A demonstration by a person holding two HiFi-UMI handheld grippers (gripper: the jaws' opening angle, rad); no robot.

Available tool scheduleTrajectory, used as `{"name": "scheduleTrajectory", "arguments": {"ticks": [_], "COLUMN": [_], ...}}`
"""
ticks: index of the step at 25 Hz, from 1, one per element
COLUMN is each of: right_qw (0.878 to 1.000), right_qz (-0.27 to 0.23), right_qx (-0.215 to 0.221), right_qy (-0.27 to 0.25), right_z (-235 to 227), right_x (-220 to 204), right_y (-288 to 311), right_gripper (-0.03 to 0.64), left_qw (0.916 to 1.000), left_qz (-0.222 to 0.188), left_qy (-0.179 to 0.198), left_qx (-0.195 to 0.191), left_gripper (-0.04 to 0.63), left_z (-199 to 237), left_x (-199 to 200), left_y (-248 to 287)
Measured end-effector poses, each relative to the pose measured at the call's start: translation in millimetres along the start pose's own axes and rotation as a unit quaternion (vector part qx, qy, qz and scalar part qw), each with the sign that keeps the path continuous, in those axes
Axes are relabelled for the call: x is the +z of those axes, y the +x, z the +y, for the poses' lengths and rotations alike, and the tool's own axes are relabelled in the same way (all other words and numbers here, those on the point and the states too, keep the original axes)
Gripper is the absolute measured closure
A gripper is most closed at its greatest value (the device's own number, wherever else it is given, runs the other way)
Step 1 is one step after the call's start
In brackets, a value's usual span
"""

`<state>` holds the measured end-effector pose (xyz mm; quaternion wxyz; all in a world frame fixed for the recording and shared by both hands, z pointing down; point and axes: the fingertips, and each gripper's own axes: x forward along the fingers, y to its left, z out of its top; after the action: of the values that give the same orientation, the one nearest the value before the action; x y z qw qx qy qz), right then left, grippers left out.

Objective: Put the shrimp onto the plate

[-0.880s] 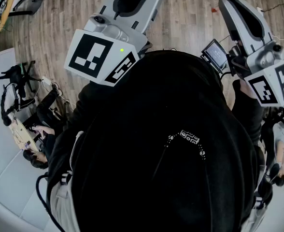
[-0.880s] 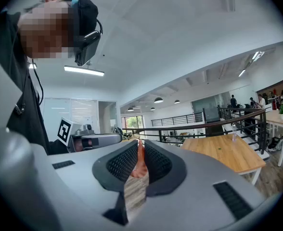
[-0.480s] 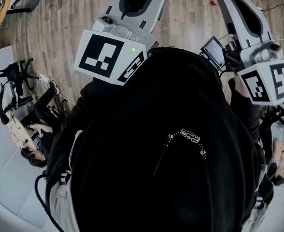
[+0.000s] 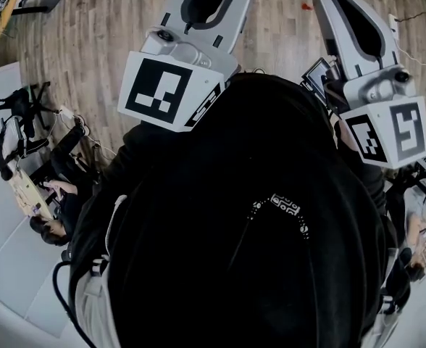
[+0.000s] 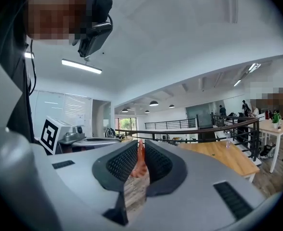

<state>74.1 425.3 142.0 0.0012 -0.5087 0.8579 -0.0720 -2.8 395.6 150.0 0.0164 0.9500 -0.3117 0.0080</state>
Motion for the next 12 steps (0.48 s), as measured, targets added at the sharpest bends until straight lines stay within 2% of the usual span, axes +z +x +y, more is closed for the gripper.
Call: {"name": "scheduleTrajectory", "arguments": {"ticks": [12], "right_qw": [1.000], "right_qz": [-0.002], "right_qx": [-0.012], "right_qy": [0.016], "right_z": [-31], "right_x": [-8], "right_y": [-17], "right_gripper": [0.561], "left_qw": [0.9998], "left_qz": [0.014], "left_qy": [-0.004], "left_qx": [0.015], "left_gripper": [0.591], "left_z": [-9], "left_x": [-9], "left_y": [17]}}
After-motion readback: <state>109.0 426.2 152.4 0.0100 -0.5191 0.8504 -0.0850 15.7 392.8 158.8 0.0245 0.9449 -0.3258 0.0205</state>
